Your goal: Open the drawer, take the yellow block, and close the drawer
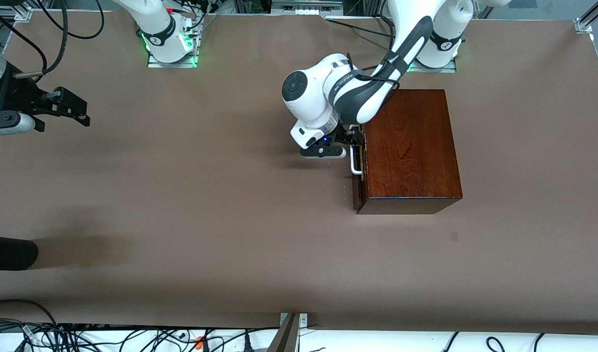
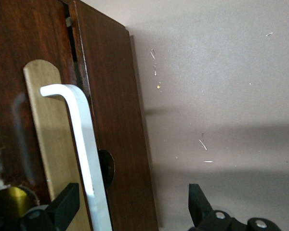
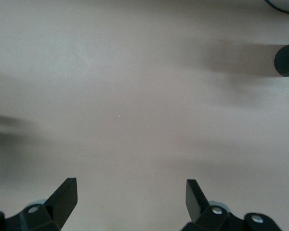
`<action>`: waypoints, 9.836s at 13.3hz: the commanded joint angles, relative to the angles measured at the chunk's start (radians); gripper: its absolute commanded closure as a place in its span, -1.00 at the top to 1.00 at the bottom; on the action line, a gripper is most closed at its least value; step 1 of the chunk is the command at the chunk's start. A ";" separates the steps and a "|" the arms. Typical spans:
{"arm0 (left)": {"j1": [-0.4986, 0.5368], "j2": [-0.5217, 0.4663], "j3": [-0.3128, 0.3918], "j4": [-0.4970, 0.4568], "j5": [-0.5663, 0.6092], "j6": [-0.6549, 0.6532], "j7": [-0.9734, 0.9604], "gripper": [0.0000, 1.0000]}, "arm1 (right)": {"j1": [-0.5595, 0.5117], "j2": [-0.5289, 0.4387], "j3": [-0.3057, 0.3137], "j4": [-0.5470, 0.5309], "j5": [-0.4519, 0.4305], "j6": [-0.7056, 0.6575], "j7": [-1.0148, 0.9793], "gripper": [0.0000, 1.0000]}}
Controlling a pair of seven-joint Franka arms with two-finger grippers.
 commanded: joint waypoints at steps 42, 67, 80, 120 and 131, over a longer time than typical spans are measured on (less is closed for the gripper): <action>-0.232 0.300 0.001 0.494 -0.013 0.105 -0.306 1.00 | -0.008 -0.002 -0.011 0.004 -0.006 -0.012 -0.001 1.00; 0.485 -0.518 0.261 0.041 -0.481 -0.304 0.806 1.00 | 0.087 0.071 0.001 0.002 0.010 0.024 -0.007 1.00; 0.448 -0.484 0.348 0.073 -0.518 -0.295 0.911 1.00 | 0.349 0.265 0.184 0.015 0.146 0.257 -0.179 1.00; 0.443 -0.479 0.342 0.075 -0.515 -0.301 0.906 1.00 | 0.624 0.587 0.165 0.472 -0.079 0.227 -0.429 -1.00; 0.439 -0.475 0.319 0.129 -0.521 -0.300 0.895 1.00 | 0.239 0.335 -0.053 0.461 0.012 -0.102 -0.360 -1.00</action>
